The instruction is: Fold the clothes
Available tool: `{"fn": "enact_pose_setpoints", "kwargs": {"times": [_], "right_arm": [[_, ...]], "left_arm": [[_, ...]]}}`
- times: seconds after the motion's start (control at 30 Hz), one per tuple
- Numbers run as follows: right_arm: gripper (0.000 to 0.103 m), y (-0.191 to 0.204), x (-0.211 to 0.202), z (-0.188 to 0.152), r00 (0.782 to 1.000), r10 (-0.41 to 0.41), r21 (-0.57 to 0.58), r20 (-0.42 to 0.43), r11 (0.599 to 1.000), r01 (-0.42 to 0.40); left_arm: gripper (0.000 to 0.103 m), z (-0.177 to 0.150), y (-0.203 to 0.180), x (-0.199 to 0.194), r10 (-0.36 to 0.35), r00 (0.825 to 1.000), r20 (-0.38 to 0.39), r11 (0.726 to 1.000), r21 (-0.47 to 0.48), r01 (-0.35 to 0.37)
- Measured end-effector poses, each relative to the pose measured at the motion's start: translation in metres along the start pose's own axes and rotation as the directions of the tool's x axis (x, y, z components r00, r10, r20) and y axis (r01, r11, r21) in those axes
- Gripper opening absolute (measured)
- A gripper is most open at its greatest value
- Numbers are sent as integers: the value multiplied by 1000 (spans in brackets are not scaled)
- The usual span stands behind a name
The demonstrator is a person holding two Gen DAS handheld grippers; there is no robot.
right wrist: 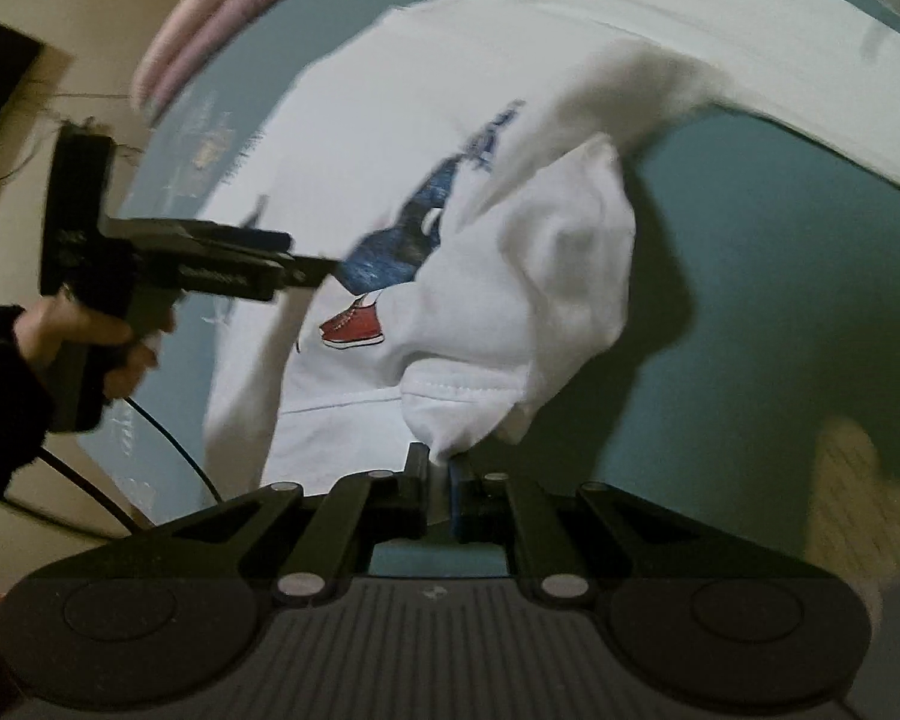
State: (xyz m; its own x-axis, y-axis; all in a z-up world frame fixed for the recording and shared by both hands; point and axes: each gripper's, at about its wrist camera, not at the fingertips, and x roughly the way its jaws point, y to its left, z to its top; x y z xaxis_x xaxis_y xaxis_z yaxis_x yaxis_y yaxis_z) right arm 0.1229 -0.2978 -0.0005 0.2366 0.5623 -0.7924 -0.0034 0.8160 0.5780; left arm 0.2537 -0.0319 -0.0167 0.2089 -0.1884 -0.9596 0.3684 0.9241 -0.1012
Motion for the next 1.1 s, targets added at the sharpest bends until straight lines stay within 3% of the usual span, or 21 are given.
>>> {"fn": "enact_pose_setpoints", "kwargs": {"times": [0.2,0.33,0.43,0.53,0.7,0.83,0.93,1.07,1.1], "right_arm": [[11,-3,-20,-18,992,-127,74,-8,989,127],[20,-7,-21,-23,992,-125,138,-27,982,128],[25,-12,-18,-26,992,-128,115,-20,985,130],[26,-36,-32,-29,988,-152,139,38,980,145],[26,-78,-27,-18,962,-246,121,120,965,232],[26,-84,-5,-6,975,-169,96,146,983,156],[26,-68,7,-1,980,-124,50,158,992,117],[48,-51,28,5,974,-161,31,158,987,158],[48,-47,33,7,972,-170,22,162,985,169]], "left_arm": [[90,4,-25,5,-34,999,-18,998,48,35],[90,9,-39,9,-39,999,-24,997,72,41],[90,10,-48,16,-28,999,-26,997,69,29],[90,10,-60,16,-21,999,-27,997,71,23],[90,14,-84,20,-11,999,-44,995,103,15],[90,19,-93,20,9,999,-41,994,107,-5],[90,22,-92,18,26,999,-35,994,108,-23],[90,25,-86,20,49,998,-31,995,86,-46],[90,25,-84,20,50,998,-30,996,80,-48]]}}
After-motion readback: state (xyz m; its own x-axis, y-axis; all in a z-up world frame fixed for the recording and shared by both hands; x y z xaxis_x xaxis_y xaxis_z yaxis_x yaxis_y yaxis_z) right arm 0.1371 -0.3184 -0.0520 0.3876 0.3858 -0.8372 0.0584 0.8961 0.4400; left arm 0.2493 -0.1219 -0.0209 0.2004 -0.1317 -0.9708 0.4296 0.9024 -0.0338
